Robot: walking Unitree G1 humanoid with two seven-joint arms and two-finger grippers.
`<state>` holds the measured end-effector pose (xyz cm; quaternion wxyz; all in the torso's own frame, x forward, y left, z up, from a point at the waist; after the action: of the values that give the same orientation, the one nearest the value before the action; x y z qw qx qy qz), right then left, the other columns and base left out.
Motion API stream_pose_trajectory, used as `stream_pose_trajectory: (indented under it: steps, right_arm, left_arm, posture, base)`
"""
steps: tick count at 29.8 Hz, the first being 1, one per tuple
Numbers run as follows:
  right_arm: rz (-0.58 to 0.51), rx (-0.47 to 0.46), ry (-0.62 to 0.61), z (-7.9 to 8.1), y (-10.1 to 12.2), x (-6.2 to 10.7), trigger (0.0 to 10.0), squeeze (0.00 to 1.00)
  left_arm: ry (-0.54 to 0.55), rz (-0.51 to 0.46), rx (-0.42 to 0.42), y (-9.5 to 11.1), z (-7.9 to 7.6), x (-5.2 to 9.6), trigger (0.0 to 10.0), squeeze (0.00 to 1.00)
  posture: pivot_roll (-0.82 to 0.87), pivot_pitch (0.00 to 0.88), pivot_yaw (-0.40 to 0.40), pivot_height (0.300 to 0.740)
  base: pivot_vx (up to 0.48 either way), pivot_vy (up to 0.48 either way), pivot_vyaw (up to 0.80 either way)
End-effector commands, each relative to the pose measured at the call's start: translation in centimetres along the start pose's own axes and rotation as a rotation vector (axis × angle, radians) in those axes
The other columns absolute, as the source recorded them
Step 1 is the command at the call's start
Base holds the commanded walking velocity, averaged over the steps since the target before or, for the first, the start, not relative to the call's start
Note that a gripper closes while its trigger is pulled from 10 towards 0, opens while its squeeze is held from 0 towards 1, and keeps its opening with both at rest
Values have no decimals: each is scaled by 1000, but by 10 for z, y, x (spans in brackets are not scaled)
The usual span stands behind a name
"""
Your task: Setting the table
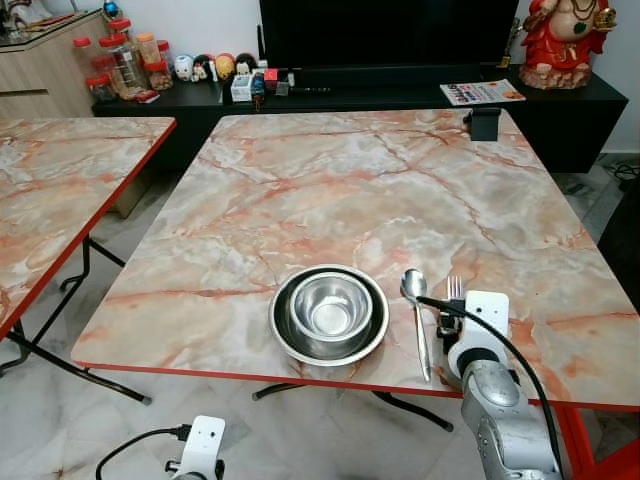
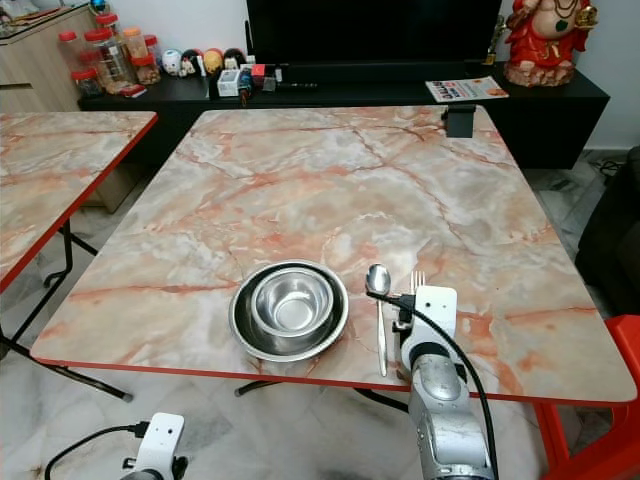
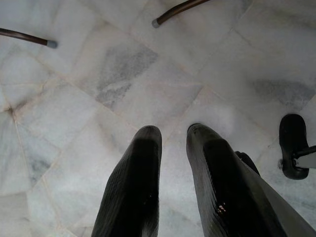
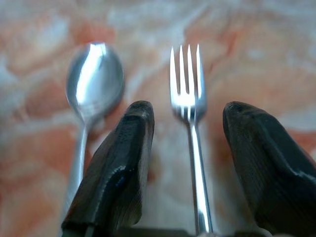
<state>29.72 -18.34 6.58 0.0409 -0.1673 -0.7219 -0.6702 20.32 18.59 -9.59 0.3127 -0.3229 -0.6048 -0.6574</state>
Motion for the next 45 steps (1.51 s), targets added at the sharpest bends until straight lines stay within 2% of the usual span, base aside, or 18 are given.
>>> stream_pose_trajectory:
  steps: [1,3,4,7,8,12,14,18,26,45]
  right_arm:
    - [-136,-11,-22,-2,27,0,10000,0]
    - [-189,9,-39,-5,35,0,10000,0]
    - [-251,12,-51,-6,43,3,10000,0]
    - [-295,17,-61,-7,48,6,10000,0]
    - [-362,43,-69,-7,55,11,10000,0]
    - [-409,55,-76,-7,58,15,10000,0]
    - [-445,77,-39,-4,50,22,10000,0]
    - [-447,120,15,4,38,24,10000,0]
    - [-458,102,13,5,36,22,10000,0]
    - [-525,100,10,8,44,24,10000,0]
  left_arm:
    - [5,15,-12,-1,5,0,10000,0]
    - [5,14,-12,-1,5,0,10000,0]
    - [4,13,-11,-1,4,0,10000,0]
    - [3,12,-10,-1,4,0,10000,0]
    - [1,10,-9,0,4,0,10000,0]
    - [-1,9,-8,0,3,0,10000,0]
    - [-4,11,-11,-1,2,0,10000,0]
    - [-7,7,-11,-1,0,0,10000,0]
    - [0,7,22,-2,0,0,10000,0]
    - [-6,12,3,-4,1,1,10000,0]
  posture:
    - [-126,0,73,740]
    - [-128,0,73,740]
    - [-128,0,73,740]
    - [-129,0,74,740]
    - [-131,0,74,740]
    - [-131,0,74,740]
    - [-137,0,73,740]
    - [-139,0,71,740]
    - [-135,0,64,740]
    - [-135,0,63,740]
  base:
    - [0,0,0]
    - [0,0,0]
    - [0,0,0]
    - [0,0,0]
    - [0,0,0]
    - [0,0,0]
    - [0,0,0]
    - [0,0,0]
    - [0,31,0]
    - [0,462,0]
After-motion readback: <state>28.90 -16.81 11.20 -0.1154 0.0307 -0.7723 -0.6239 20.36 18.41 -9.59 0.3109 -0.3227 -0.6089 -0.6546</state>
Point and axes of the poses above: a point about 5 cm out from each wrist's last joint towards the gripper, its own x axis pointing back from the gripper into the wrist, its own y axis along the axis of the wrist's last joint, z = x × y, the point moved 2 cm from there along -x, pointing out of the wrist towards the gripper, and after that the axes turned 4 degrees about x, right-handed, at the moved point
